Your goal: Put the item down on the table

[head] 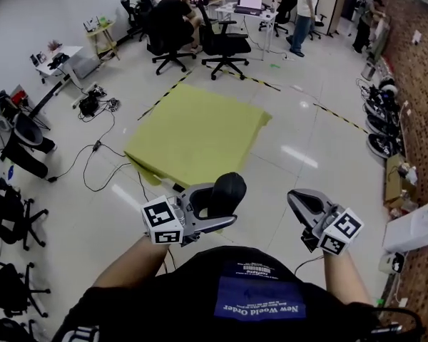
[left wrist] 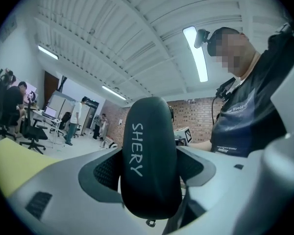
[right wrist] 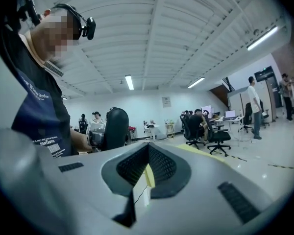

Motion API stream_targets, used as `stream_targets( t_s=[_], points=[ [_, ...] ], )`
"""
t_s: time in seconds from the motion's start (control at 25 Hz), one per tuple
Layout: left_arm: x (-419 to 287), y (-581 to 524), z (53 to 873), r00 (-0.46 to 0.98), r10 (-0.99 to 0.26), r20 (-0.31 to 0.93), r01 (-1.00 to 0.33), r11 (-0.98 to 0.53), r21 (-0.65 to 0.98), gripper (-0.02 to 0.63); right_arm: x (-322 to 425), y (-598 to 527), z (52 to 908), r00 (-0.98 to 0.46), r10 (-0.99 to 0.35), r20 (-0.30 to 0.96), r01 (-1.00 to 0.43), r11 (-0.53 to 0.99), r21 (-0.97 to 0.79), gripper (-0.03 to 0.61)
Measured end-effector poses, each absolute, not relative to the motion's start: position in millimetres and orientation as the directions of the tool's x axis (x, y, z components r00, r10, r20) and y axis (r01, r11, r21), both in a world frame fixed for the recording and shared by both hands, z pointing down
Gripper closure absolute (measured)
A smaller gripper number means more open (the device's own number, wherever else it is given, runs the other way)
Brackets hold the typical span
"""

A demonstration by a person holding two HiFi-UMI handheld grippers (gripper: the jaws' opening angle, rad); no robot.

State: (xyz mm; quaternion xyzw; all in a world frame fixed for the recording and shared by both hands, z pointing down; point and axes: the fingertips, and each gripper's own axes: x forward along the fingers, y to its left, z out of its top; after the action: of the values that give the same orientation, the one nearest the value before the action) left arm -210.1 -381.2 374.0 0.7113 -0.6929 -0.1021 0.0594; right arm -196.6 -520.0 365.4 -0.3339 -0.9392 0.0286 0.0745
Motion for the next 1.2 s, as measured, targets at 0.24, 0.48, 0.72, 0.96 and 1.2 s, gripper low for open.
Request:
stream_targets(
  t_s=[0.24, 0.48, 0.72, 0.96, 1.2],
  points=[
    [-270.0, -378.8, 381.4, -0.131, -0.991, -0.029, -0.964, 0.12, 0.236, 0.285, -281.1, -525.2, 374.2, -0.676, 0.731, 0.096, 0.719, 0.682, -0.135, 0.591],
    [-345.7, -394.0, 380.9, -0.316, -0.949, -0.013, -0.918, 0.302, 0.258, 0.285, -380.3, -535.7, 381.8, -0.524, 0.848, 0.082, 0.833, 0.53, -0.16, 0.591],
    [-410.0, -417.7, 371.6, -0.431, -0.903, -0.001, -0.874, 0.416, 0.252, 0.285, -461.9, -539.5, 375.3, -0.384, 0.921, 0.071, 0.908, 0.39, -0.154, 0.591],
    [-454.0, -422.8, 363.4, -0.498, -0.867, 0.018, -0.839, 0.487, 0.243, 0.285, -518.7, -531.1, 370.8, -0.297, 0.953, 0.053, 0.938, 0.302, -0.171, 0.591],
    [-478.7, -389.4, 372.8, -0.512, -0.859, 0.017, -0.831, 0.5, 0.246, 0.285, -544.3, -497.6, 384.5, -0.28, 0.958, 0.064, 0.942, 0.287, -0.176, 0.591]
  ],
)
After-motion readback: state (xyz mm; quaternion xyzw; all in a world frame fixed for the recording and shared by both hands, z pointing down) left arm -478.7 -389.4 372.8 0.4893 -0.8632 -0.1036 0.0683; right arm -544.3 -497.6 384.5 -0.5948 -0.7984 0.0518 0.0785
